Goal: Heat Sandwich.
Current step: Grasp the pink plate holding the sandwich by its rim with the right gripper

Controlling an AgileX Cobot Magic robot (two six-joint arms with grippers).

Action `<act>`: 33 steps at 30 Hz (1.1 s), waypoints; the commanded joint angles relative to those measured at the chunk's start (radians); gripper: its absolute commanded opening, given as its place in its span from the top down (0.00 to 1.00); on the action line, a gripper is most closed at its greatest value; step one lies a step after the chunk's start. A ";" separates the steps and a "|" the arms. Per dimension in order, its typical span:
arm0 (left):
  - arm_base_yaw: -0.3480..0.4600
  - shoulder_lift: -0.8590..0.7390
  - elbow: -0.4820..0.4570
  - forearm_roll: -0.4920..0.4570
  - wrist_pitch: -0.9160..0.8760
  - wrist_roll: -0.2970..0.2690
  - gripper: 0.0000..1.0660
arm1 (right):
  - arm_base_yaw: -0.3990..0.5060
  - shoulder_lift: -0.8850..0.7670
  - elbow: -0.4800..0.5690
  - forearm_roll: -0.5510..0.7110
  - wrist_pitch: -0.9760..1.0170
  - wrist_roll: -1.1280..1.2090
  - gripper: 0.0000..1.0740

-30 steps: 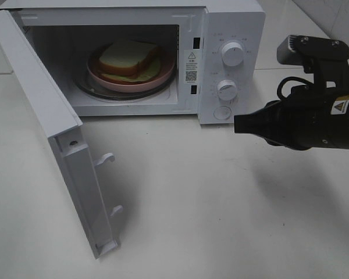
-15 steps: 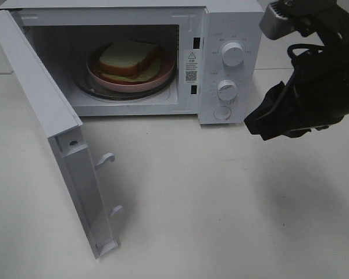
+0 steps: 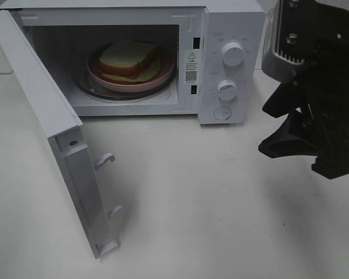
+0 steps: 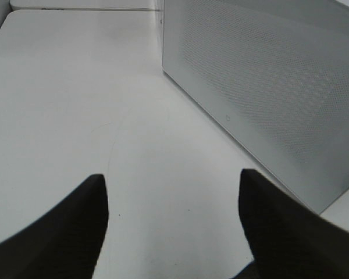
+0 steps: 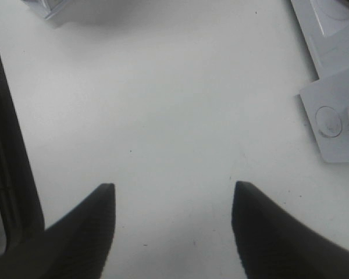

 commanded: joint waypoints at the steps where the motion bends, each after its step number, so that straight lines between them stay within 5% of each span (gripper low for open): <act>1: 0.003 -0.005 0.003 -0.010 -0.011 -0.002 0.42 | -0.003 -0.006 -0.007 0.003 -0.019 -0.069 0.35; 9: 0.003 -0.005 0.003 -0.010 -0.011 -0.002 0.42 | -0.003 0.004 -0.007 0.006 -0.044 -0.346 0.34; 20: 0.003 -0.005 0.003 -0.010 -0.011 -0.002 0.42 | -0.002 0.120 -0.024 0.006 -0.070 -0.417 0.35; 33: 0.003 -0.005 0.003 -0.010 -0.011 -0.002 0.42 | 0.130 0.470 -0.323 -0.009 -0.072 -0.508 0.35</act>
